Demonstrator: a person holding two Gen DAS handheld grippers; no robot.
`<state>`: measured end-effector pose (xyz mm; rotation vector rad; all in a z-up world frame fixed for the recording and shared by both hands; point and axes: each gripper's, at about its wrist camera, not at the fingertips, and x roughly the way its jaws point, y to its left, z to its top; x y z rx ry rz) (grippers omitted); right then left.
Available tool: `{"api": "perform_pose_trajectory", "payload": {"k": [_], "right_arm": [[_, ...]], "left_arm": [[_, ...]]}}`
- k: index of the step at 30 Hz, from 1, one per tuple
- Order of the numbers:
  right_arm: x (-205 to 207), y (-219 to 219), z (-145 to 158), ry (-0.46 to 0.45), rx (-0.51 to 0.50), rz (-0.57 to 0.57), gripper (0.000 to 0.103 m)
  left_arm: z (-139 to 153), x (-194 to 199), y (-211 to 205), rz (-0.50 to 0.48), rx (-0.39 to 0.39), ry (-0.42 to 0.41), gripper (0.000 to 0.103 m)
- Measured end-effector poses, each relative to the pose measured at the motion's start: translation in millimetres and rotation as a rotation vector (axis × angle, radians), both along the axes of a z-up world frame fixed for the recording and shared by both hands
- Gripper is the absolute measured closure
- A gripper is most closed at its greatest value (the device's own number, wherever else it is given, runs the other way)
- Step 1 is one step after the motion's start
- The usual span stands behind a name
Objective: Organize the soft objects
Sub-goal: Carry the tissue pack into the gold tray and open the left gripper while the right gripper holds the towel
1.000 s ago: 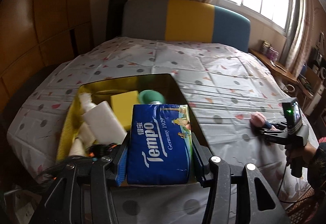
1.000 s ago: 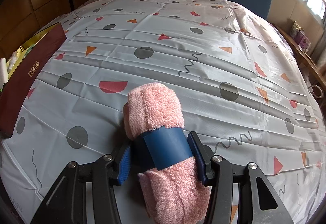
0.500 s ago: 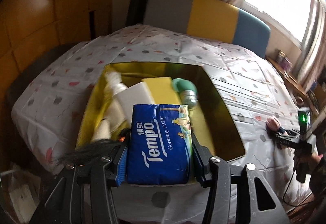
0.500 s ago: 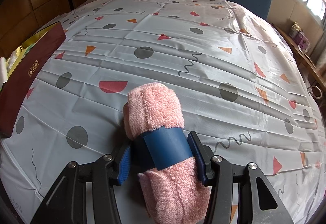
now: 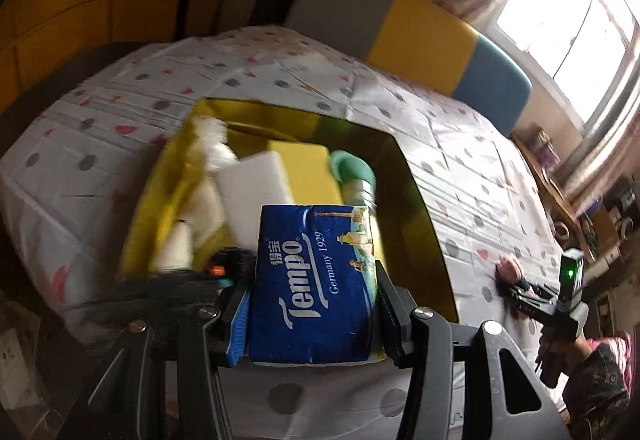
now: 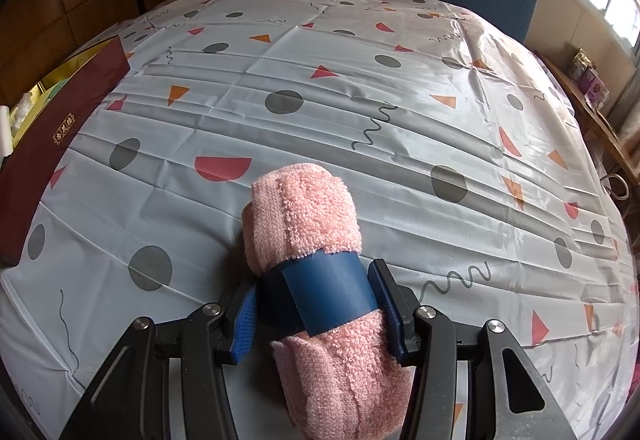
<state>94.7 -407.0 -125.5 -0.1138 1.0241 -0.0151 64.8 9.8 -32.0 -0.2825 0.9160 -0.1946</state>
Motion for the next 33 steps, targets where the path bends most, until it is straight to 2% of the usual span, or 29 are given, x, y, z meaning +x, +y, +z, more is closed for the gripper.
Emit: {"api": "perform_pose_trajectory", "payload": {"k": [12, 17, 20, 22, 26, 33], "right_arm": [[2, 1, -1, 0.005, -0.014, 0.008, 0.051], [3, 1, -1, 0.006, -0.017, 0.012, 0.051], [3, 1, -1, 0.007, -0.017, 0.012, 0.051], [3, 1, -1, 0.006, -0.016, 0.012, 0.051], [4, 1, -1, 0.007, -0.018, 0.011, 0.051], [4, 2, -1, 0.008, -0.024, 0.011, 0.052]], "left_arm": [[-23, 52, -65, -0.12, -0.086, 0.106, 0.051], [-45, 72, -79, -0.134, -0.03, 0.158, 0.05], [-53, 75, -78, -0.145, -0.06, 0.18, 0.038], [-49, 72, -79, -0.157, -0.061, 0.158, 0.025], [-34, 64, -76, -0.157, -0.03, 0.107, 0.025], [6, 30, -56, -0.1, 0.13, -0.05, 0.025]]}}
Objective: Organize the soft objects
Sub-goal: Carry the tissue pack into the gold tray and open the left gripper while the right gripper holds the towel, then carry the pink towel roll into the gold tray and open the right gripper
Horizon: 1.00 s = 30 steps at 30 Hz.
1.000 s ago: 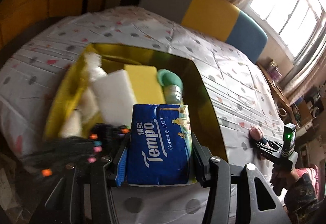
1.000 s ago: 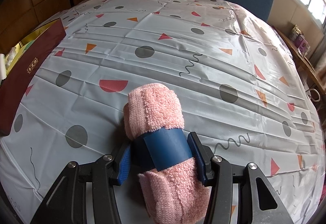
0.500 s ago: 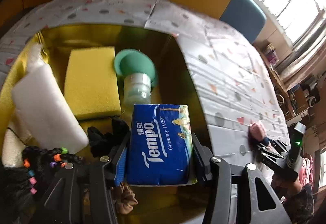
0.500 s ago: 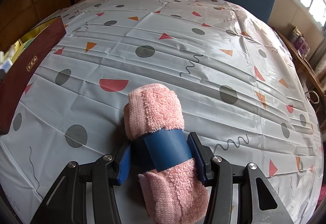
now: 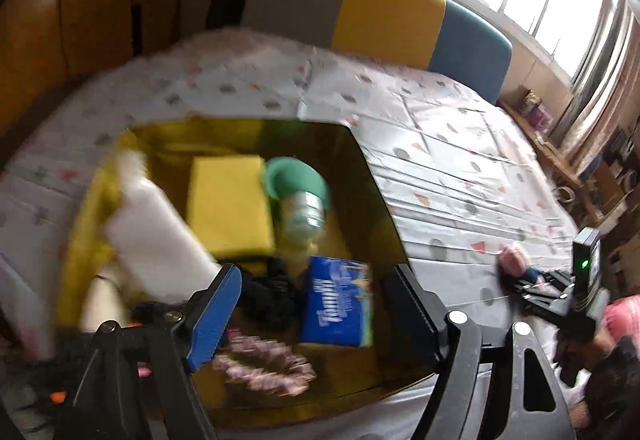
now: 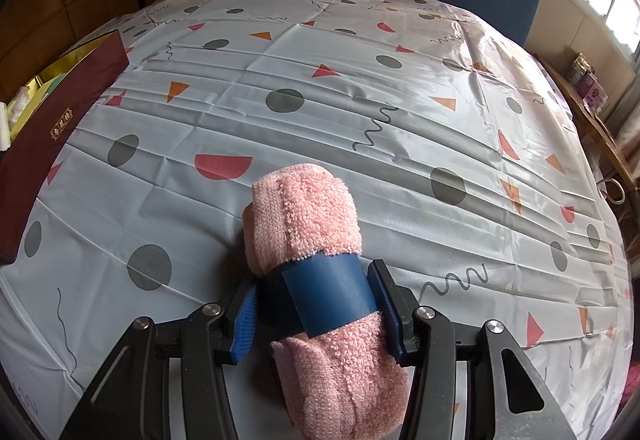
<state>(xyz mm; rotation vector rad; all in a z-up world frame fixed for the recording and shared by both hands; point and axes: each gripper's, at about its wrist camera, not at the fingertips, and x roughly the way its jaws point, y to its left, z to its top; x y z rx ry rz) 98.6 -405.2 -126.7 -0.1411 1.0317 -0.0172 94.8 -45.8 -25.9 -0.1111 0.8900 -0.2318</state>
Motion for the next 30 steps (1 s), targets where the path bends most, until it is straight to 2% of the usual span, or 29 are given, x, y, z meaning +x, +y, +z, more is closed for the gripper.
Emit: {"api": "perform_pose_trajectory", "payload": {"k": [2, 8, 16, 20, 27, 30], "right_arm": [[0, 0, 0, 0.0, 0.003, -0.001, 0.052], [-1, -2, 0, 0.0, 0.019, -0.013, 0.052], [0, 2, 0, 0.007, 0.005, -0.043, 0.052], [2, 6, 0, 0.016, -0.012, -0.083, 0.053], [5, 13, 2, 0.03, -0.032, -0.201, 0.056], [5, 17, 5, 0.038, -0.039, -0.245, 0.06]], "left_arm": [[9, -11, 9, 0.037, 0.063, -0.041, 0.025], [22, -40, 38, 0.111, 0.143, -0.121, 0.025], [21, -65, 68, 0.193, 0.16, -0.14, 0.025], [15, -75, 84, 0.243, 0.137, -0.135, 0.025], [9, -81, 92, 0.249, 0.123, -0.129, 0.025], [8, -82, 94, 0.249, 0.116, -0.128, 0.025]]}}
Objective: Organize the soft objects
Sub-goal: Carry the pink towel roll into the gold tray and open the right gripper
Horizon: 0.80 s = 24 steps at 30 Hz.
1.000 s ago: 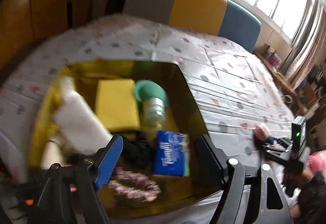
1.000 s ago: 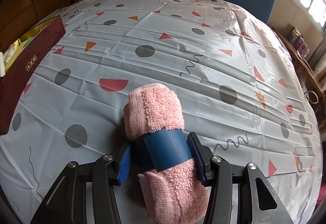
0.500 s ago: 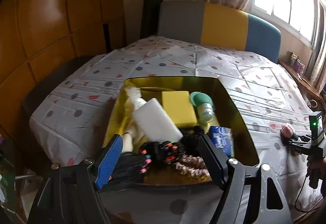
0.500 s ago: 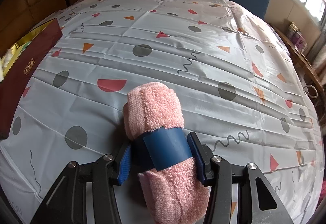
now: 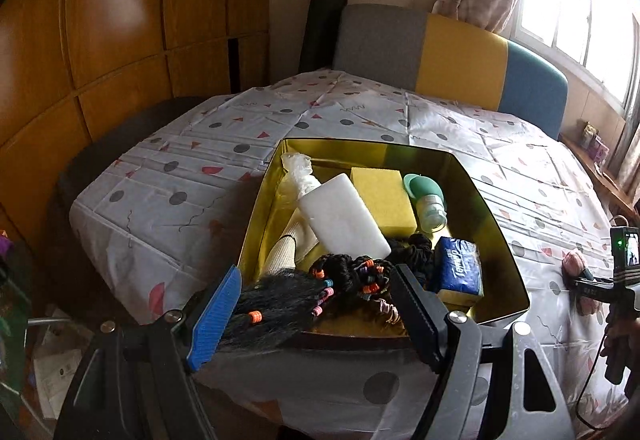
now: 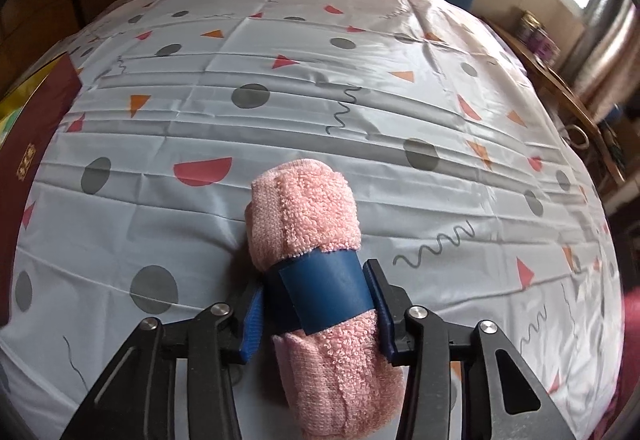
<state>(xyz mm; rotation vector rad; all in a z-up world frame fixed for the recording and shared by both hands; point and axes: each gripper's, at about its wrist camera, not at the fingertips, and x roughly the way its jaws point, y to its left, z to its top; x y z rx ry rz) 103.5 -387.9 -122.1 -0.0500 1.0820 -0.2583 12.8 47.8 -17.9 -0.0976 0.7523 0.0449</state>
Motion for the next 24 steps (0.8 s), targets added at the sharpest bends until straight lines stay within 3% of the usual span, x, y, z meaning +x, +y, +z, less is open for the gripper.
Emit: {"api": "perform_pose_trajectory", "payload": {"k": [13, 17, 20, 24], "right_arm": [[-3, 20, 7, 0.045, 0.03, -0.019, 0.064], [-9, 28, 32, -0.025, 0.09, -0.016, 0.064], [-12, 54, 55, -0.08, 0.176, 0.049, 0.064], [-10, 112, 78, -0.13, 0.216, 0.194, 0.064]], "left_arm": [[-9, -4, 8, 0.003, -0.037, 0.021, 0.025], [-8, -5, 11, 0.016, -0.041, 0.012, 0.025], [-9, -3, 12, 0.023, -0.045, 0.015, 0.025], [-11, -2, 11, 0.019, -0.045, 0.022, 0.025]]}}
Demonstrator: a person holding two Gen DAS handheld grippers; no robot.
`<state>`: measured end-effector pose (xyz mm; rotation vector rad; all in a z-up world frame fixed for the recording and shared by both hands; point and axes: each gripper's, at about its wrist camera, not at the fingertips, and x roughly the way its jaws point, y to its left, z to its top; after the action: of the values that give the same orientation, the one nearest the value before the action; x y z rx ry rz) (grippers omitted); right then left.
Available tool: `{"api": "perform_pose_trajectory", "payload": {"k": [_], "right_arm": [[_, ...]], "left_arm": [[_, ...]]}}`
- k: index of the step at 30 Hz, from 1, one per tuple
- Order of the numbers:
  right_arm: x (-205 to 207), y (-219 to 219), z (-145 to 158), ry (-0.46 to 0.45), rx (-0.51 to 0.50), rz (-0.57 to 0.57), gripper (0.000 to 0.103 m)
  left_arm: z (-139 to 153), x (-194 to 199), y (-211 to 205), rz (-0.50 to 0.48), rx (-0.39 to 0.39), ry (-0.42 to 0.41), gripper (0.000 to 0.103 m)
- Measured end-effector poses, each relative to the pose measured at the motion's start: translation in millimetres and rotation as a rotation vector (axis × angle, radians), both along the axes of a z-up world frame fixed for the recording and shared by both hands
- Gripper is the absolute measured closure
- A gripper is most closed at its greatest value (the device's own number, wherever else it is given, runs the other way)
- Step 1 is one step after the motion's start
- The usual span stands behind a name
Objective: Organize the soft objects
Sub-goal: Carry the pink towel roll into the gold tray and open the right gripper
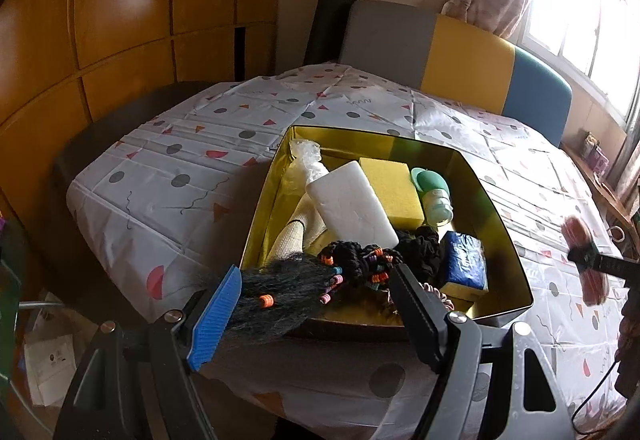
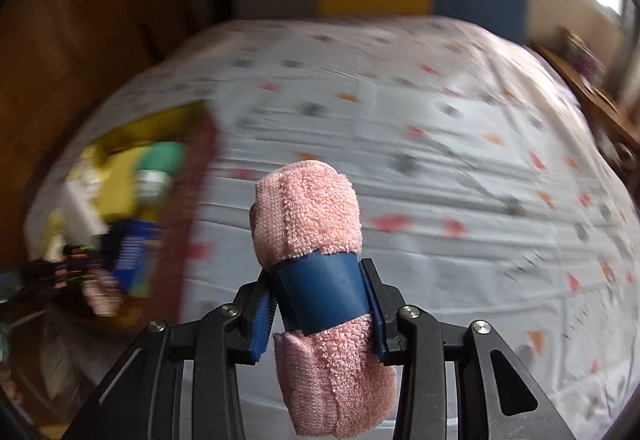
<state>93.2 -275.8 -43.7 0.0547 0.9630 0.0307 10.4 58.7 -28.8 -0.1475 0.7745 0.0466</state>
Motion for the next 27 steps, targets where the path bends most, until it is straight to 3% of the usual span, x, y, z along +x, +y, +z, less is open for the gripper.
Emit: {"api": "perform_pose_trajectory", "payload": {"k": [6, 12, 22, 24, 26, 27], "right_arm": [[10, 97, 17, -0.041, 0.055, 0.192, 0.063], [37, 161, -3, 0.044, 0.098, 0.23, 0.062], [71, 185, -48, 0.112, 0.031, 0.187, 0.057], [71, 186, -47, 0.098, 0.031, 0.198, 0.051], [69, 187, -46, 0.09, 0.04, 0.209, 0.037], [67, 187, -45, 0.085, 0.042, 0.208, 0.037]], "left_arm": [[-1, 0, 2, 0.002, -0.002, 0.007, 0.025], [-4, 1, 6, 0.012, -0.007, 0.016, 0.025], [-10, 7, 12, 0.035, 0.004, 0.034, 0.025], [-10, 8, 12, 0.038, 0.01, 0.037, 0.025], [-11, 9, 12, 0.043, 0.009, 0.041, 0.025], [-11, 9, 13, 0.046, 0.008, 0.041, 0.025]]}}
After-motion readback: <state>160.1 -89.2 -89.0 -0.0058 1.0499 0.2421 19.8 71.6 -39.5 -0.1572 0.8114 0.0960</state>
